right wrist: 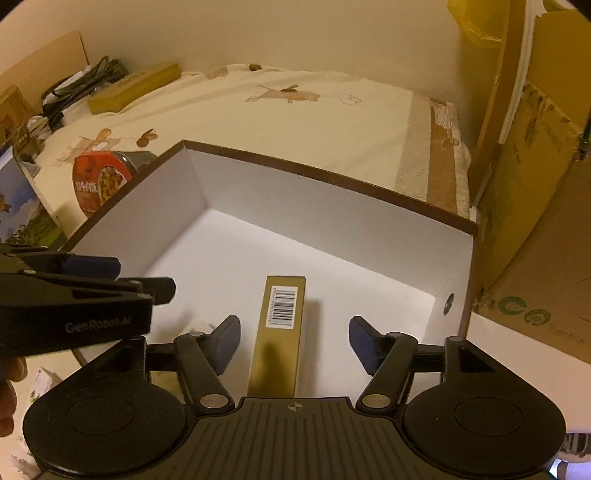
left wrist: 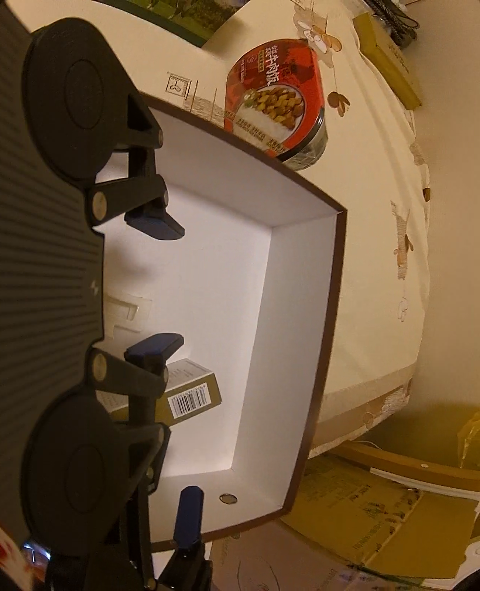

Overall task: Organize rigid objects
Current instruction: 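Open the right tool to drop the gold box while left releases the clip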

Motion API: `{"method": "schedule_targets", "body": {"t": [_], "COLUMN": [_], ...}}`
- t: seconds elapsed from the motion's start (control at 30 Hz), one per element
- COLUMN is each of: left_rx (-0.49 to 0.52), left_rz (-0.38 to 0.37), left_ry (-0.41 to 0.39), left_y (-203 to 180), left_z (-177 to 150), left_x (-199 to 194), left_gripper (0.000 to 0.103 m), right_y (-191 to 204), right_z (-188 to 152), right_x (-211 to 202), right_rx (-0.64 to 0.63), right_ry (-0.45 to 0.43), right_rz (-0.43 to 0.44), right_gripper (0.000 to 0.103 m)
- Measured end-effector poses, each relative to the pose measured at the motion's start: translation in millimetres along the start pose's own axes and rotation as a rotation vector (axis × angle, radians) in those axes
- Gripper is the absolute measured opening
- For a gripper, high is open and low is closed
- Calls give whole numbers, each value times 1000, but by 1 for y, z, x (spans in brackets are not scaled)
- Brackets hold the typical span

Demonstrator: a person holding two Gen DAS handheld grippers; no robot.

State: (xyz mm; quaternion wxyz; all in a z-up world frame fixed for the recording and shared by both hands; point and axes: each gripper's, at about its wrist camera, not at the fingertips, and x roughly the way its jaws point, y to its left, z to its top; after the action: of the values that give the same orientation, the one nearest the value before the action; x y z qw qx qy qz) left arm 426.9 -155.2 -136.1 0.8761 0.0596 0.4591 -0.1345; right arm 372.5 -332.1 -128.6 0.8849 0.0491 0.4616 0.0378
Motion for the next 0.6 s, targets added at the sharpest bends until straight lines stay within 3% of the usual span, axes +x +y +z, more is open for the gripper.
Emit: {"method": "schedule_targets", "body": {"t": [0.2, 0.6], "left_rx": [20, -36], "left_rz": [25, 25], "left_ry": [-27, -91], "left_y": [2, 22], "left_z": [-2, -22], "left_x": [-22, -91], "left_gripper": [51, 51], "right_y": [0, 5], "right_z": [-2, -12], "right_x": [-17, -69], "right_rx": [15, 62], "right_ry": [-20, -87], "right_rz": [13, 38], "right_gripper": [64, 65]}}
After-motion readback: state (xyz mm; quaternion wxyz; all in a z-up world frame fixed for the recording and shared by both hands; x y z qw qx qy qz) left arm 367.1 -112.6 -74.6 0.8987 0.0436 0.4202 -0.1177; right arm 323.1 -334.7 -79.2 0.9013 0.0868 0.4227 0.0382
